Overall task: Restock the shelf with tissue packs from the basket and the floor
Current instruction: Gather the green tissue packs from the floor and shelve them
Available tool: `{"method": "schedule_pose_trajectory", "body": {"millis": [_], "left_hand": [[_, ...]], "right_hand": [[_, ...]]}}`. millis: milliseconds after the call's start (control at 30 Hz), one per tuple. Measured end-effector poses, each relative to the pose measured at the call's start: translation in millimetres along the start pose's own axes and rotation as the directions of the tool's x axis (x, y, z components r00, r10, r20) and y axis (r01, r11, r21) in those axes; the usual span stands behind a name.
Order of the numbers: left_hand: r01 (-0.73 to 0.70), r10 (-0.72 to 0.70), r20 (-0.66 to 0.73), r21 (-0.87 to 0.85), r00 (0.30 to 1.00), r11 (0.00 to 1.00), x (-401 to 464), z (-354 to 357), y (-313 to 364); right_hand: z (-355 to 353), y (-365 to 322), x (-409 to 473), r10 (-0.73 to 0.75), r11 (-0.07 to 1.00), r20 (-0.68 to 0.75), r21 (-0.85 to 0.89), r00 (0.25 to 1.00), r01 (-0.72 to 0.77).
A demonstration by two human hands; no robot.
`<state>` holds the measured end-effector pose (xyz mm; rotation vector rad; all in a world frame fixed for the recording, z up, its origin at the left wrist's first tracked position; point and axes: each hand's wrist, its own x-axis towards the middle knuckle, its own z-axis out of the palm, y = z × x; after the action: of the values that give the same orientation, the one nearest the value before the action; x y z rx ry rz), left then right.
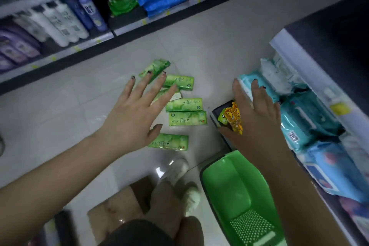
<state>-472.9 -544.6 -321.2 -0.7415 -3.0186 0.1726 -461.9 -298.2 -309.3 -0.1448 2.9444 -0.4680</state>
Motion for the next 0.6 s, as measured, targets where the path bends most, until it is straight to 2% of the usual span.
{"method": "schedule_pose_trajectory", "body": {"millis": [300,467,600], "left_hand": [[0.154,-0.154,0.005,-0.053,0.988,0.987,-38,-120,-5],[0.256,-0.257,0.006,-0.112,0.966,0.960,-57,-145,0],[0.268,-0.265,0.036,-0.123,0.963,0.956,-64,-151,10]], "right_hand": [[-77,-49,-30,-0.058,0.998,0.048,-0.021,0.997,0.059],[-95,-54,-42,-0.090,0.996,0.045,0.007,0.995,0.089],[-105,-58,-41,-0.122,0.992,0.047,-0.021,0.991,0.123]]}}
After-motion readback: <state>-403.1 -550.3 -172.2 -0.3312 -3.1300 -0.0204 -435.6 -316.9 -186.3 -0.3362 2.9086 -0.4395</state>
